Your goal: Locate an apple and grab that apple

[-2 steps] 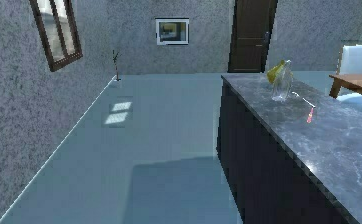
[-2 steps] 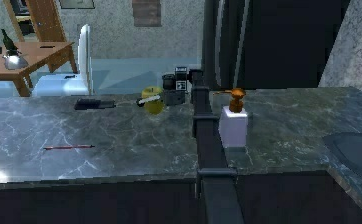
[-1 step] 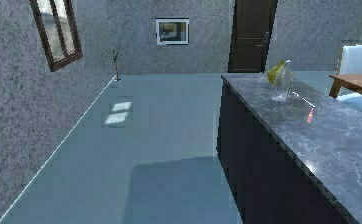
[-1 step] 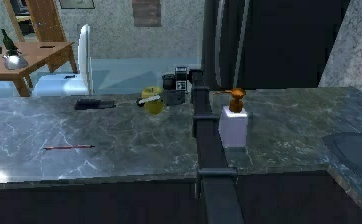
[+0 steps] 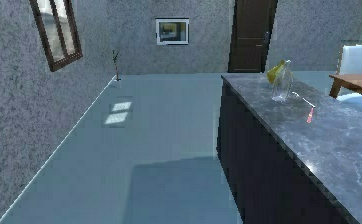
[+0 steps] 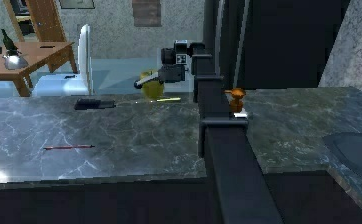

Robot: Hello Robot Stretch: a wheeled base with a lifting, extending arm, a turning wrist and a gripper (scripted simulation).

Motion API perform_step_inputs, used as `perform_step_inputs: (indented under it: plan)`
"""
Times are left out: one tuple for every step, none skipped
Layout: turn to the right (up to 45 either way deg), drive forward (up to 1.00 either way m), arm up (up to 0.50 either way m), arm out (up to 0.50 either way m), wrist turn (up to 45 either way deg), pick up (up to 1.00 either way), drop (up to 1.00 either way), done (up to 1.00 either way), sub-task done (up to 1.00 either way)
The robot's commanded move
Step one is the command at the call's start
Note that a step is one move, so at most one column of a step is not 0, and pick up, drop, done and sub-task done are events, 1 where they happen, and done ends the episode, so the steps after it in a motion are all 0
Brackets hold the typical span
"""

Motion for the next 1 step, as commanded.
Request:
perform_step_inputs:
  plan:
    - [0.0,0.0,0.0,0.0,0.0,0.0,0.0,1.0,0.0]
